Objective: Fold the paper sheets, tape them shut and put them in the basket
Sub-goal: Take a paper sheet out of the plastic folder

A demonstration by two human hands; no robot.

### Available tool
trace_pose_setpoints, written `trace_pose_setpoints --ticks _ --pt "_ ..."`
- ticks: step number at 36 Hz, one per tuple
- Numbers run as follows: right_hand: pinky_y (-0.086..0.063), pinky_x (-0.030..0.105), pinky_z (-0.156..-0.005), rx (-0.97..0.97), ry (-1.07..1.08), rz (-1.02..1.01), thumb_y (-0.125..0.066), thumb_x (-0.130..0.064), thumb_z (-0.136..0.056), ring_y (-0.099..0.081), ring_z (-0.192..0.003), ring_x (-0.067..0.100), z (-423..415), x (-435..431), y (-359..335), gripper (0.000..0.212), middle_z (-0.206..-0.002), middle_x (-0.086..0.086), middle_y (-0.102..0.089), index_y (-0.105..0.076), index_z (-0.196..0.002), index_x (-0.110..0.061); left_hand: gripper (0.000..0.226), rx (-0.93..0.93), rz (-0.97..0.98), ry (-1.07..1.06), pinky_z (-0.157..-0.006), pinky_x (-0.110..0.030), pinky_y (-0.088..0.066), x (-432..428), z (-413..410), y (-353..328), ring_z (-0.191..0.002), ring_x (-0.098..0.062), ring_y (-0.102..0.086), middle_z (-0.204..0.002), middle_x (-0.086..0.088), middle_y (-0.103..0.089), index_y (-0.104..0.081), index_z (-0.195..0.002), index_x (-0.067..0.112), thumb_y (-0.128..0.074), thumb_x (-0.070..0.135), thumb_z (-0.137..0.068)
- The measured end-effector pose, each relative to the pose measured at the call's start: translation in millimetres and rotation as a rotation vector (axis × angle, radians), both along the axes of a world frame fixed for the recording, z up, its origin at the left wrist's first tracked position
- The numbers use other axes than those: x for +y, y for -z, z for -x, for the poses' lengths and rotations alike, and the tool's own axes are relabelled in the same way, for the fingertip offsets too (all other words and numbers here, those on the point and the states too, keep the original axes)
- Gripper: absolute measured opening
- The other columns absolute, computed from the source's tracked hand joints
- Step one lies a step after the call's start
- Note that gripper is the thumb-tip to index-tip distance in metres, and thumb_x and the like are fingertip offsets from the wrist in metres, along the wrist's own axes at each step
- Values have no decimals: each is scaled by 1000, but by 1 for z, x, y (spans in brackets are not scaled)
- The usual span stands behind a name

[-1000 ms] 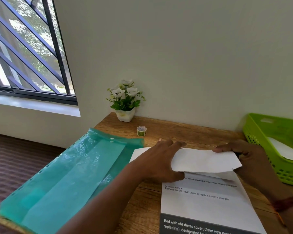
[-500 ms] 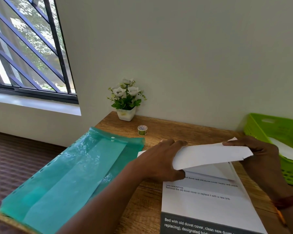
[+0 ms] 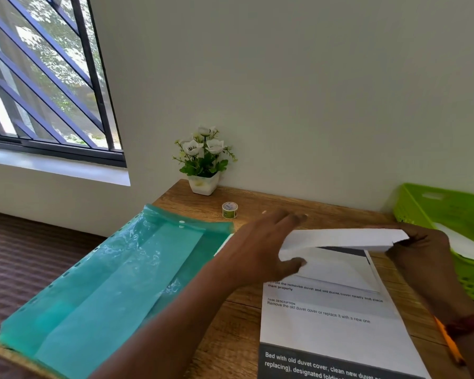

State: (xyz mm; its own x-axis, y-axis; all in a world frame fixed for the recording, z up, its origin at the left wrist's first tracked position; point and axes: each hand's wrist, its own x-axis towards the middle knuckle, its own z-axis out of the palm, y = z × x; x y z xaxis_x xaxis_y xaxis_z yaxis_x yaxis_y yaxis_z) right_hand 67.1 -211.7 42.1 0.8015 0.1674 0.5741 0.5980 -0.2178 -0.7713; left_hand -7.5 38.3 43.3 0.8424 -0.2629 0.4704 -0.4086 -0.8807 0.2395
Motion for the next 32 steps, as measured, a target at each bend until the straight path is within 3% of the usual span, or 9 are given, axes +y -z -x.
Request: trace_pose_setpoints --ticks 3,5,9,14,17,20,25,32 --pt "-48 5 -59 61 23 -52 -58 25 -78 -64 -64 -10 -1 0 3 76 -61 -29 -66 -74 -64 -47 61 -284 10 30 -98 -35 -49 -2 -1 -2 -117 -17 -55 -132 -4 -58 -52 -138 13 -75 31 -83" --pt "-45 5 -54 92 33 -68 -56 24 -80 -61 -55 -8 -1 2 5 61 -55 -25 -65 -73 -68 -33 52 -422 26 27 -106 -41 -43 -6 -1 -1 -115 -18 -58 -125 -5 -63 -60 -130 11 -77 25 -82" --pt "-37 12 -45 167 38 -109 -52 21 -82 -45 -41 4 -3 8 9 42 -43 -6 -56 -67 -58 -10 57 -441 -40 17 -115 -54 -28 -14 1 5 -126 -20 -53 -130 -4 -62 -58 -132 14 -79 27 -80" --pt "-30 16 -40 285 14 -181 -49 17 -85 -33 -39 9 2 16 13 41 -44 4 -48 -73 -74 -15 91 -294 -240 -95 -114 -70 -6 -27 5 11 -142 -26 -28 -148 -10 -40 -33 -149 24 -82 33 -73" --pt "-30 19 -41 373 -19 -208 -50 13 -89 -32 -40 8 4 19 15 37 -46 0 -49 -74 -88 -16 105 -289 -259 -177 -113 -72 -2 -32 2 15 -146 -32 -20 -152 -14 -30 -22 -153 26 -83 25 -68" --pt "-31 21 -42 475 -26 -246 -51 8 -91 -33 -41 7 5 19 14 32 -52 -1 -51 -74 -86 -14 115 -314 -233 -264 -113 -70 2 -32 -3 15 -148 -36 -16 -156 -18 -22 -16 -155 25 -83 16 -62" --pt "-31 19 -38 567 -47 -274 -54 0 -93 -32 -42 8 4 14 12 19 -66 10 -48 -73 -95 -5 114 -354 -180 -337 -116 -64 7 -26 -6 15 -147 -38 -16 -156 -19 -22 -17 -155 25 -80 10 -62" --pt "-25 20 -39 694 -115 -266 -51 -1 -94 -31 -42 8 16 19 6 22 -51 0 -51 -67 -82 -9 111 -345 -222 -349 -115 -62 15 -28 -6 17 -150 -37 -8 -160 -14 -15 -17 -156 21 -77 9 -64"
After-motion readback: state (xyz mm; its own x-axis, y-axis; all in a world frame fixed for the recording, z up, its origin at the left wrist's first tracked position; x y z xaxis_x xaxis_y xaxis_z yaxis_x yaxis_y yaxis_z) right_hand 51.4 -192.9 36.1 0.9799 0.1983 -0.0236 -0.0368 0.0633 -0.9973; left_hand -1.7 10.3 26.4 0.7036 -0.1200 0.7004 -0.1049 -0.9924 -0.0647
